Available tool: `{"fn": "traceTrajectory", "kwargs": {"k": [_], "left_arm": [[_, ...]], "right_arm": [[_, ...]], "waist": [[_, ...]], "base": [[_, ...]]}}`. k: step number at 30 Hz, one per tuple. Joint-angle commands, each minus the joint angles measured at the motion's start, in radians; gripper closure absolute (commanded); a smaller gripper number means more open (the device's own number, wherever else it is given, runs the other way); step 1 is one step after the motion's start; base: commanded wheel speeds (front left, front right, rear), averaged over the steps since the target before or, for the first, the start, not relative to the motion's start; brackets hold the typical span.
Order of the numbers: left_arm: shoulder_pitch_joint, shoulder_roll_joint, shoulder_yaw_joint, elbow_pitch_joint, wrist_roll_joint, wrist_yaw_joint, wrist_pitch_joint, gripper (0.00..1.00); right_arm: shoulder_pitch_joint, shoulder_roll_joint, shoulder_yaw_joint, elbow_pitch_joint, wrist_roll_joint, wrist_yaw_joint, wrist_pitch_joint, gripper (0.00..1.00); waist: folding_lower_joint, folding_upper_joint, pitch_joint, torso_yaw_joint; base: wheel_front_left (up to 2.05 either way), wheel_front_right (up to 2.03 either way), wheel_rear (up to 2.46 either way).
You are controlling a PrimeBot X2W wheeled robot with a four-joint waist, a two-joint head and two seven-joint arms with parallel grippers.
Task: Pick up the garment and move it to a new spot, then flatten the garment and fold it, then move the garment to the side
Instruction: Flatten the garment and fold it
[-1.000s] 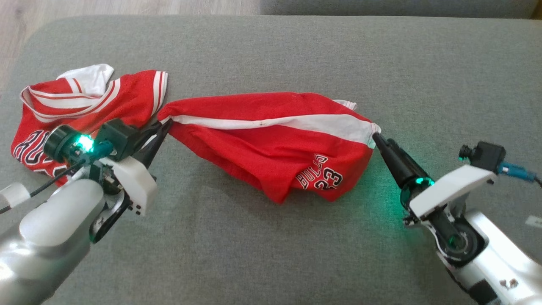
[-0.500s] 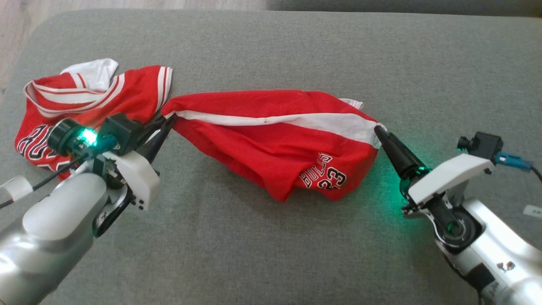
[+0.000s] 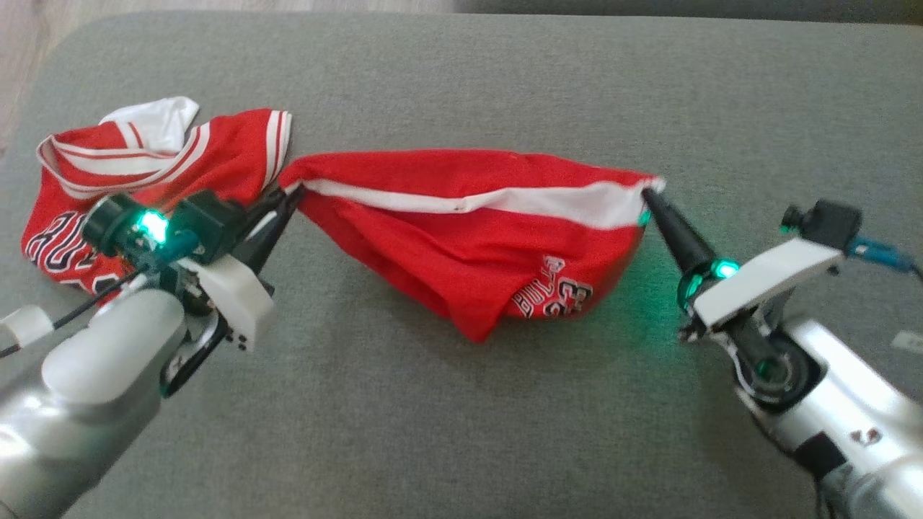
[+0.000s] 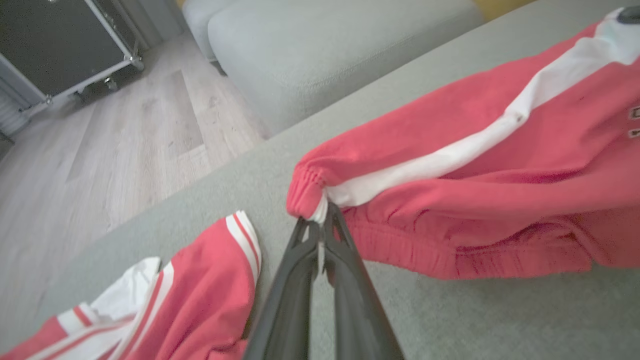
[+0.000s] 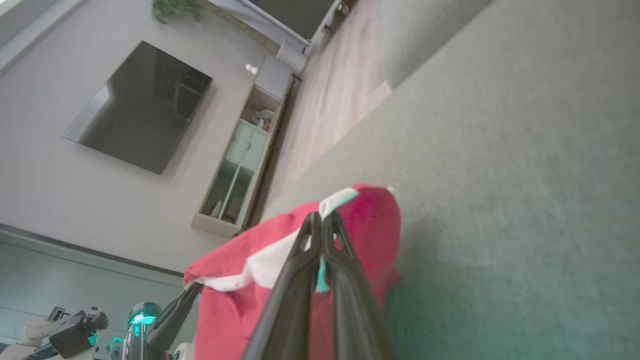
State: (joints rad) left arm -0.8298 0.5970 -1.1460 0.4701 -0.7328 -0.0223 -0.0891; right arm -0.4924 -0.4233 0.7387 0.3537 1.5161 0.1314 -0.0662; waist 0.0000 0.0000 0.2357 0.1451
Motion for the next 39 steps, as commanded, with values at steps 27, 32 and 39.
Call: {"fn": "traceTrajectory", "kwargs": {"k": [27,32,39], "left_arm": [[-0.308,-0.147,0.271,0.003,0.361,-0.033,-0.173,1.00],[-0.064,-0.136,0.265,-0.054,0.367,-0.044,-0.173,1.00],[0.281,-0.137,0.165,-0.082,0.370,-0.064,-0.173,1.00]], "right_arm": [[-0.393,-0.314,-0.134,-0.224,-0.265,-0.001,-0.195,1.00],[-0.178,-0.358,-0.112,-0.289,-0.232,-0.001,-0.195,1.00],[0.207,-0.479,-0.150,-0.427,-0.210,-0.001,-0.195,1.00]], "waist": [[0.0000,0.0000,0.052,-0.190],[0.0000,0.0000,0.029,-0.186],[0.0000,0.0000,-0.045,-0.152]], "base": [[0.00,0.00,0.00],[0.00,0.00,0.00],[0.00,0.00,0.00]]}}
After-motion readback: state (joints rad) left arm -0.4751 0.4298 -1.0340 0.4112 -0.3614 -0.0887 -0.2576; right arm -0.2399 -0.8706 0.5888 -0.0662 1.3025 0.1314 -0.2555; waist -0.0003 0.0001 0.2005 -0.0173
